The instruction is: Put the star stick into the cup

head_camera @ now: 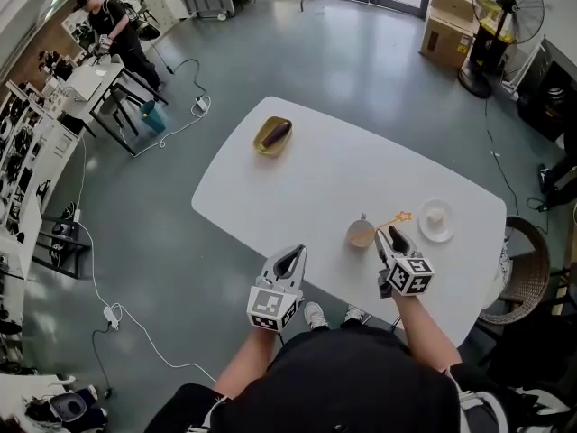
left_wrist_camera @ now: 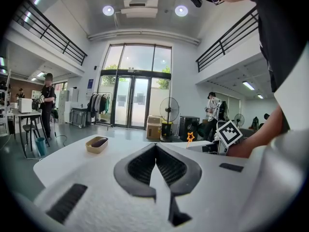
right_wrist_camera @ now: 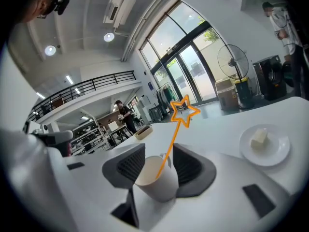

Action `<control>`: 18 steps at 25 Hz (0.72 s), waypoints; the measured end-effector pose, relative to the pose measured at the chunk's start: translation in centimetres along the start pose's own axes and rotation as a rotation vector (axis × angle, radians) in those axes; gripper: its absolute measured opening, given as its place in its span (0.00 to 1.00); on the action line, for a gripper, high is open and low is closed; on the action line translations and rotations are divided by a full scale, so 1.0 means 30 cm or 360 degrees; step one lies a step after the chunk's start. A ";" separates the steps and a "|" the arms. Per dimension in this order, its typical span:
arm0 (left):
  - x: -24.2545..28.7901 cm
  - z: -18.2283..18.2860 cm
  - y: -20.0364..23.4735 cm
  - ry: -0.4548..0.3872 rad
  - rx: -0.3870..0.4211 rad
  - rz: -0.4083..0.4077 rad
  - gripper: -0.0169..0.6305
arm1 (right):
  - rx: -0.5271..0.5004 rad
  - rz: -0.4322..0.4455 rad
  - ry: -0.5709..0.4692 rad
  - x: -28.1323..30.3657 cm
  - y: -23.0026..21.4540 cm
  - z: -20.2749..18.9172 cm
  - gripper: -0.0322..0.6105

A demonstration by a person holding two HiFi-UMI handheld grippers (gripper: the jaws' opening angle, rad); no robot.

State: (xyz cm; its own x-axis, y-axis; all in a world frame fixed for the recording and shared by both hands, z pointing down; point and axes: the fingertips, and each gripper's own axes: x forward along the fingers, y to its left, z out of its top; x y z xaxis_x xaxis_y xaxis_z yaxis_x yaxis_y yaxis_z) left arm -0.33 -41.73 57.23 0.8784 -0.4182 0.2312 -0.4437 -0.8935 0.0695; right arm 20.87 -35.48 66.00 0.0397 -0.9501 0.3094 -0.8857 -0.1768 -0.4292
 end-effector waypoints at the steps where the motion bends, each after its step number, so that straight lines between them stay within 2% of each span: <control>1: 0.007 0.004 -0.006 -0.0004 0.0001 -0.0005 0.04 | -0.0014 0.0001 0.0019 -0.005 0.002 -0.010 0.31; 5: 0.027 0.006 -0.024 -0.0018 -0.0002 -0.0023 0.04 | -0.0060 0.0004 0.0065 -0.044 0.007 -0.043 0.32; 8: 0.030 0.006 -0.023 -0.0015 -0.0004 -0.0033 0.04 | -0.0161 0.0032 0.0036 -0.084 0.054 -0.017 0.31; 12: 0.047 0.007 -0.026 -0.0018 -0.0001 -0.0042 0.04 | -0.0321 0.0069 -0.0083 -0.136 0.123 0.079 0.28; 18: 0.080 0.038 -0.038 -0.0048 0.0015 -0.0058 0.04 | -0.0473 0.0151 -0.0299 -0.198 0.226 0.265 0.14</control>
State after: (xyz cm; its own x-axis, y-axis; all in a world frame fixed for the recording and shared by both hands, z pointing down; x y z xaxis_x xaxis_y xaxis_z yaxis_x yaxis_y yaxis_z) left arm 2.48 -41.91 56.61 0.8990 -0.3899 0.1993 -0.4096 -0.9097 0.0683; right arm 18.29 -33.09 54.52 0.0109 -0.9942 0.1072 -0.9842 -0.0296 -0.1746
